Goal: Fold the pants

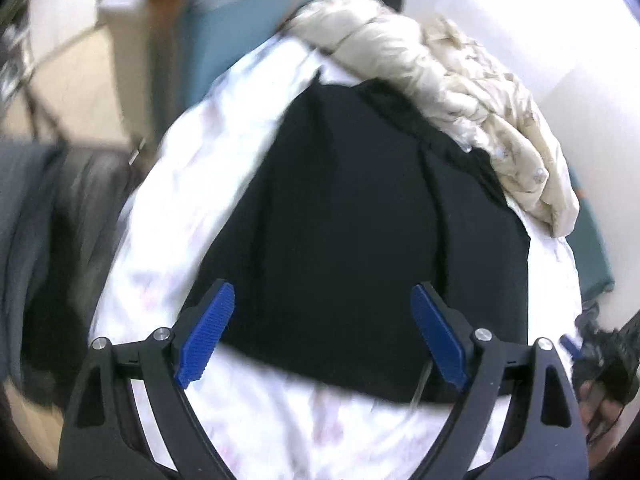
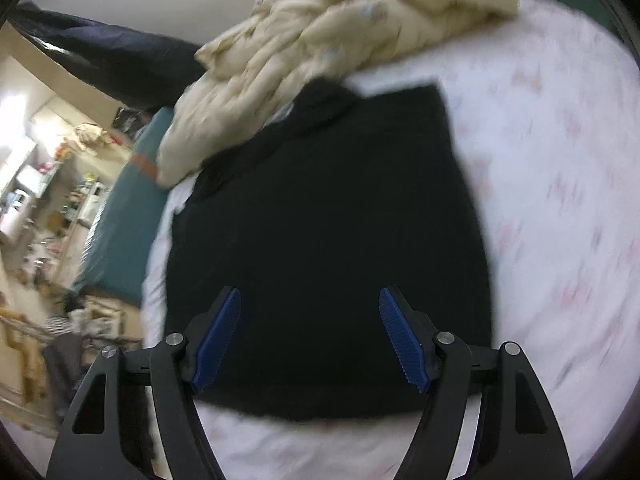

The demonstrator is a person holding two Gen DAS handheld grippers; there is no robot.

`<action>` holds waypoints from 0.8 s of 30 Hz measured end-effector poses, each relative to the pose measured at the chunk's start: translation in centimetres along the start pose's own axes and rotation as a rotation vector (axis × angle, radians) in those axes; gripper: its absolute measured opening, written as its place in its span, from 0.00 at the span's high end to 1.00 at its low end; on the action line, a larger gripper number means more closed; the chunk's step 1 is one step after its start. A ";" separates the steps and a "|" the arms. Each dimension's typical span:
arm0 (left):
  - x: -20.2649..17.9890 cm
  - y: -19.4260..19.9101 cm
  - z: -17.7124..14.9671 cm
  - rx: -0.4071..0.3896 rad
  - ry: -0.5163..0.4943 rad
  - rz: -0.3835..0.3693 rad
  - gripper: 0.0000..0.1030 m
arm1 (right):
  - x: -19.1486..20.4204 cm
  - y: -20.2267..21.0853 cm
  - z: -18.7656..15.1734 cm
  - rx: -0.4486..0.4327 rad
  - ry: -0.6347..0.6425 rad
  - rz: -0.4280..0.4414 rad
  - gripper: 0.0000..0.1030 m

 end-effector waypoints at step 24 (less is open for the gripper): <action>0.2 -9.8 -7.8 0.147 0.162 -0.137 0.16 | -7.9 -8.6 -10.9 0.099 -0.513 0.190 0.28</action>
Point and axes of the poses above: each gripper's, at about its wrist camera, not at the fingertips, and y roughly against the way its jaws point, x to its left, z to its top, the point moved 4 cm from there along -y, roughly the way its jaws point, and after that the axes turned 6 degrees about -x, right-handed, at the moved point
